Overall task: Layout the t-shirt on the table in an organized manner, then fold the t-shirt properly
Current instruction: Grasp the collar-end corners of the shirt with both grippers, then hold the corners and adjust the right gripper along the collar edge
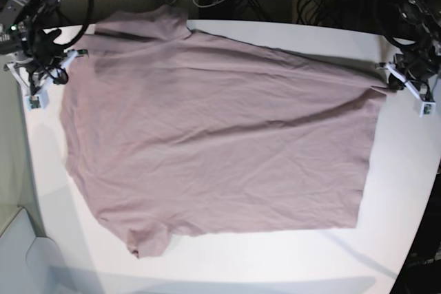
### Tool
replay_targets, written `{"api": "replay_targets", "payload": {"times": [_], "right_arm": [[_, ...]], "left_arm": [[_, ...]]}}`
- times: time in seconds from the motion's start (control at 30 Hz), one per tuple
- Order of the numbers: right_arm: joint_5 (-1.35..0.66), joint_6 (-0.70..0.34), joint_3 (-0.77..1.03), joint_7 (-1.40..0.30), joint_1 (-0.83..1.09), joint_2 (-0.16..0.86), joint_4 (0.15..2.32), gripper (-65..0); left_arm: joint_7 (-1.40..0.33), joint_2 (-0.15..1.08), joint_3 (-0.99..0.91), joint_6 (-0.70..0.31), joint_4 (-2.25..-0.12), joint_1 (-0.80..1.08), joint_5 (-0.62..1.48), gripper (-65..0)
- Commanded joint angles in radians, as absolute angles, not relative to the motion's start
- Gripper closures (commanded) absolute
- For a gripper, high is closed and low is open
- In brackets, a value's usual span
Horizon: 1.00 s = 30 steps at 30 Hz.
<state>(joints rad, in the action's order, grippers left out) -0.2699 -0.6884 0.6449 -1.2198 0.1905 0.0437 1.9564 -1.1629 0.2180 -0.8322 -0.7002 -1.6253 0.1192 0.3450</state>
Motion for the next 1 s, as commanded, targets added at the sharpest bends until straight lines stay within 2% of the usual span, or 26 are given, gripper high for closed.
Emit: {"api": "replay_targets", "payload": {"times": [0.0,0.3,0.37,0.57,0.63,0.97], "right_arm": [[-0.282,-0.698,0.642,-1.216,0.211,0.048,1.975,0.0],[-0.283,-0.698,0.673,-1.213,0.315,-0.064,2.029,-1.0],[-0.283,-0.698,0.702,-1.213,0.323,-0.084,2.029,-5.3],[-0.283,-0.698,0.774,-1.218,0.331,-0.139,2.029,-24.0],[-0.283,-0.698,0.799,-1.218,0.332,-0.157,2.029,-27.4],[-0.283,-0.698,0.779,-1.219,0.369,-0.157,2.023,-28.0]], "left_arm": [[-1.150,0.236,-0.839,-0.698,-1.644,0.114,0.354,-0.1],[-1.150,0.237,-0.839,-0.698,-1.636,0.113,0.348,-0.1],[-1.150,0.237,-0.835,-0.698,-1.636,0.111,0.348,-0.1],[-1.148,0.237,-0.829,-0.698,-1.635,0.108,0.346,-0.1],[-1.148,0.237,-0.829,-0.698,-1.635,0.108,0.346,-0.1],[-1.147,0.237,-0.829,-0.698,-1.633,0.110,0.346,-0.1]]}}
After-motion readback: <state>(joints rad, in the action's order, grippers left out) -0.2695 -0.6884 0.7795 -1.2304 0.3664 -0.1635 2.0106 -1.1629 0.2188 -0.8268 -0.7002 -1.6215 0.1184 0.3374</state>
